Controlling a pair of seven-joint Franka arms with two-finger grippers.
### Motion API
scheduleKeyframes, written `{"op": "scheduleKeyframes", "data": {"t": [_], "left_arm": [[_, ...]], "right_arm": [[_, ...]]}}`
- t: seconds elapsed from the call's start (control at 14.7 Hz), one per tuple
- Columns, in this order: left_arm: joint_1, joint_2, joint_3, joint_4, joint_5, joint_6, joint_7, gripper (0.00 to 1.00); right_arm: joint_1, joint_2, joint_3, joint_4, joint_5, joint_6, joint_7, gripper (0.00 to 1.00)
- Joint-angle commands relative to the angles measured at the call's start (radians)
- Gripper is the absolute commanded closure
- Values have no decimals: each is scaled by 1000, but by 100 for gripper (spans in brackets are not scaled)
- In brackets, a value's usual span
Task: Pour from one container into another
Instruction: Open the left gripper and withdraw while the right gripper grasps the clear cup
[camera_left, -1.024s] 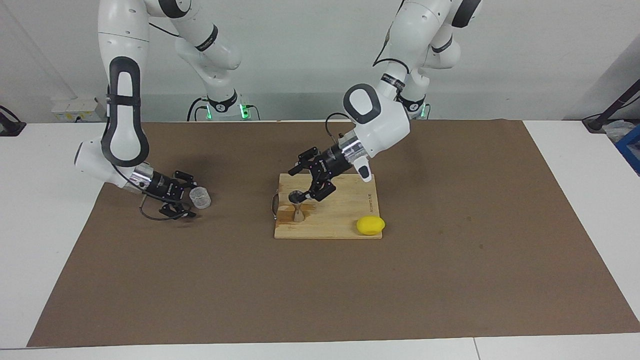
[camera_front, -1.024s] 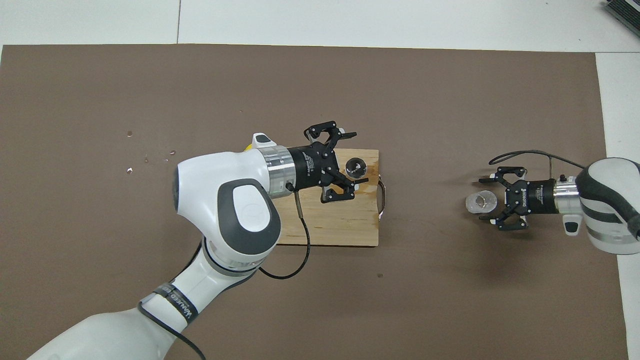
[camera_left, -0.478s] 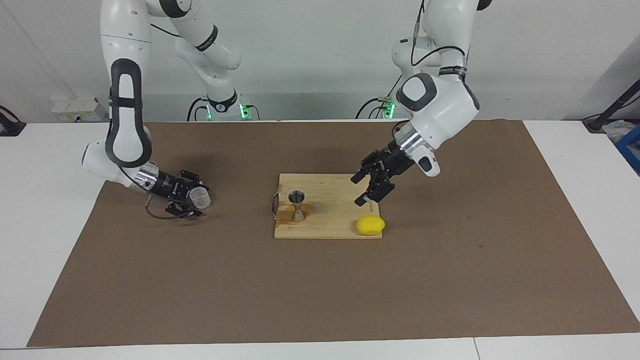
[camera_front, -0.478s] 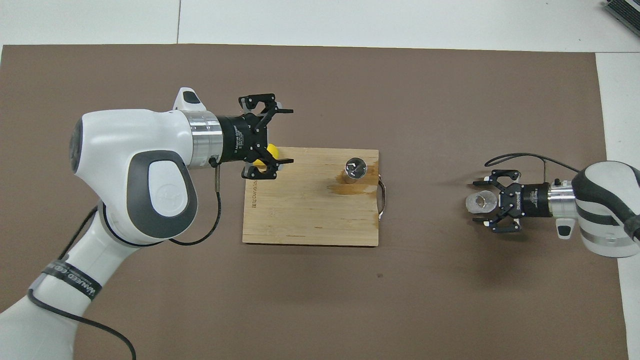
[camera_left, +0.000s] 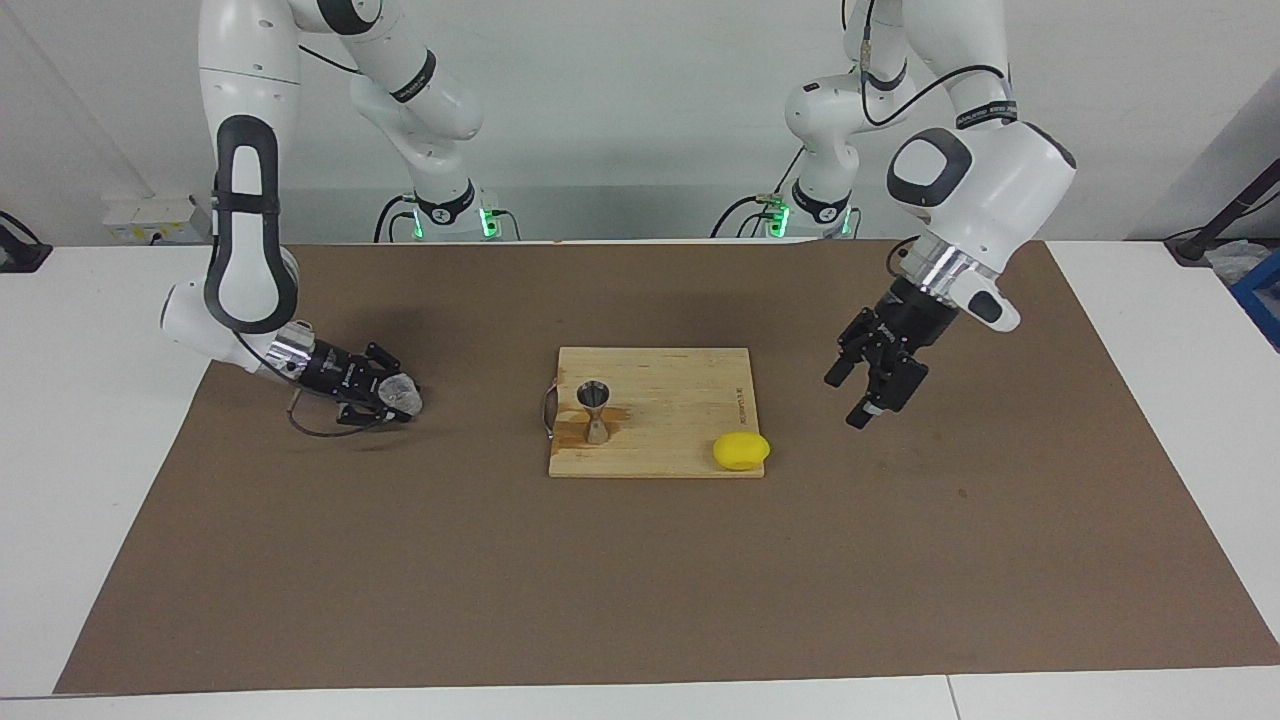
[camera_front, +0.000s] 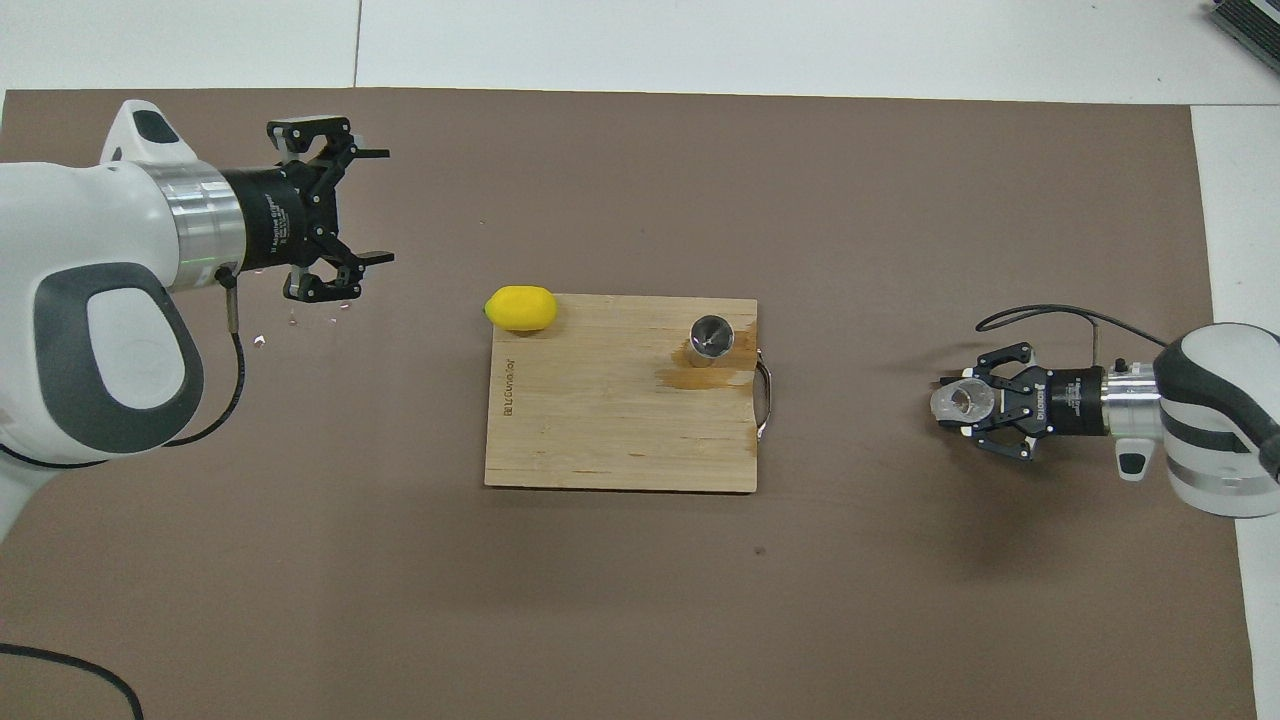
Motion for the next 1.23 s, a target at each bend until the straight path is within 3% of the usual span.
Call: {"op": "scheduleKeyframes", "data": {"t": [0.0,0.2,0.41,0.55,0.75,1.16], "left_arm": [[8,-36,-5,-15,150,-61,12,0],[-14,-51,37,-19,287,-146,131,0],[-144,-67,245,-19,292,-224,392,0],[-179,-74,333,-15,293,-279,587,0],[-183,-73,377,11,315,-354,828,0],[-177,-111,376,113,506,-612,1245,0]], "right_arm": [[-6,-43,5,1,31,-18,2,100],[39,-82,3,23,11,-11,59,100],[98,-114,3,46,-33,-3,137,100],[136,-115,3,87,-92,-3,214,100],[205,-112,3,136,-151,-6,278,100],[323,-95,5,245,-273,-6,523,100]]}}
